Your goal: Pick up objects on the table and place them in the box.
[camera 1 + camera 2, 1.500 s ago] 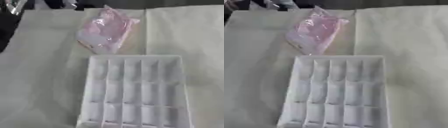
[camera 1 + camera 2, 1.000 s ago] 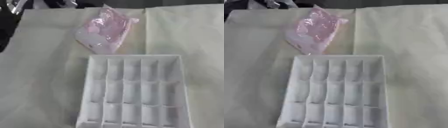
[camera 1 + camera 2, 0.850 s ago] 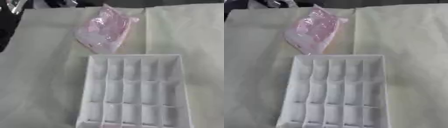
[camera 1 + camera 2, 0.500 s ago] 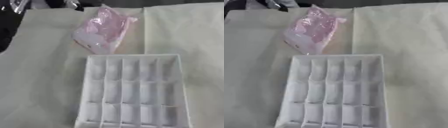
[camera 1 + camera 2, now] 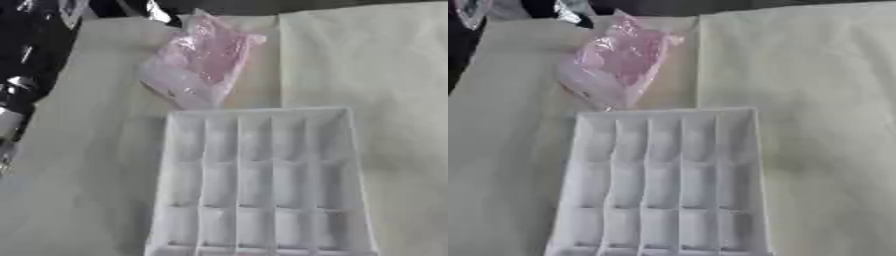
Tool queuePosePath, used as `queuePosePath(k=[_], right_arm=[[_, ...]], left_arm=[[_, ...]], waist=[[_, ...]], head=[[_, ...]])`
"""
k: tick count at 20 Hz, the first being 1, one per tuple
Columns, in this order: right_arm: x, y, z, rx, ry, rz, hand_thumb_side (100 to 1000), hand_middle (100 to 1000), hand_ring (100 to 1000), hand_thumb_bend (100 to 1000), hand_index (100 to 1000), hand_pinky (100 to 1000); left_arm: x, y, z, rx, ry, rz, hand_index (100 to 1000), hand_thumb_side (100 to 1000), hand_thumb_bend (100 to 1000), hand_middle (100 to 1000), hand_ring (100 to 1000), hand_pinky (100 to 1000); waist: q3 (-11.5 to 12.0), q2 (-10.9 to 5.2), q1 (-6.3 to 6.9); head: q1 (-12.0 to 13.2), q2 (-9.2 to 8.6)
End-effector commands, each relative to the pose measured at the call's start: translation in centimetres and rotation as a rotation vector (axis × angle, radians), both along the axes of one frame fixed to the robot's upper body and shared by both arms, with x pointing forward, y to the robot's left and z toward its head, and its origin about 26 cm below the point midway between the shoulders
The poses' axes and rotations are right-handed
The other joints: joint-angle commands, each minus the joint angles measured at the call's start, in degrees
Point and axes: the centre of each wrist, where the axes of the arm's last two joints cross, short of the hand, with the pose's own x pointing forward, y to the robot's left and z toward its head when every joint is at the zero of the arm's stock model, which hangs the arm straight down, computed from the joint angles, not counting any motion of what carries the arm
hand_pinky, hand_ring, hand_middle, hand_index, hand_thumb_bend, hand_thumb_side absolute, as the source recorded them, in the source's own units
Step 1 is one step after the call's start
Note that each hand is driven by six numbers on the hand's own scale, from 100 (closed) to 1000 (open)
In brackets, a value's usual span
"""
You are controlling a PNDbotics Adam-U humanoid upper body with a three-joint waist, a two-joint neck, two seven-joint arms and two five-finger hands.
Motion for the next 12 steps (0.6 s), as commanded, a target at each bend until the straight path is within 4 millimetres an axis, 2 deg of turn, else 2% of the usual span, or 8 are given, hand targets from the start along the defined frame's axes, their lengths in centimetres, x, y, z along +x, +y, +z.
queuePosePath(k=[1, 2, 7, 12], right_arm=[[-0.3, 0.1, 1.0, -0.021, -0.031, 0.007, 906, 815, 769, 100, 796, 666], [-0.3, 0.1, 1.0, -0.021, -0.031, 0.009, 907, 815, 770, 100, 796, 667], [-0.3, 0.2, 1.0, -0.021, -0.032, 0.013, 907, 816, 771, 100, 796, 667], [-0.3, 0.2, 1.0, -0.021, -0.033, 0.016, 907, 816, 771, 100, 797, 667]], left_arm=[[0.5, -0.2, 0.7, 0.006, -0.012, 0.008, 984, 578, 634, 827, 781, 677], [0.9, -0.6, 0.1, -0.006, 0.000, 0.001, 978, 600, 606, 820, 774, 661], [2.1, -2.4, -2.0, -0.034, 0.057, -0.028, 975, 623, 577, 816, 770, 655], [2.7, -3.1, -3.5, -0.056, 0.102, -0.029, 963, 639, 520, 805, 760, 637]], waist=[[-0.11, -0.73, -0.13], [-0.17, -0.65, -0.14], [-0.47, -0.34, -0.30], [-0.67, -0.04, -0.43]], head=[[0.53, 0.01], [0.66, 0.01], [0.89, 0.01], [1.02, 0.01]])
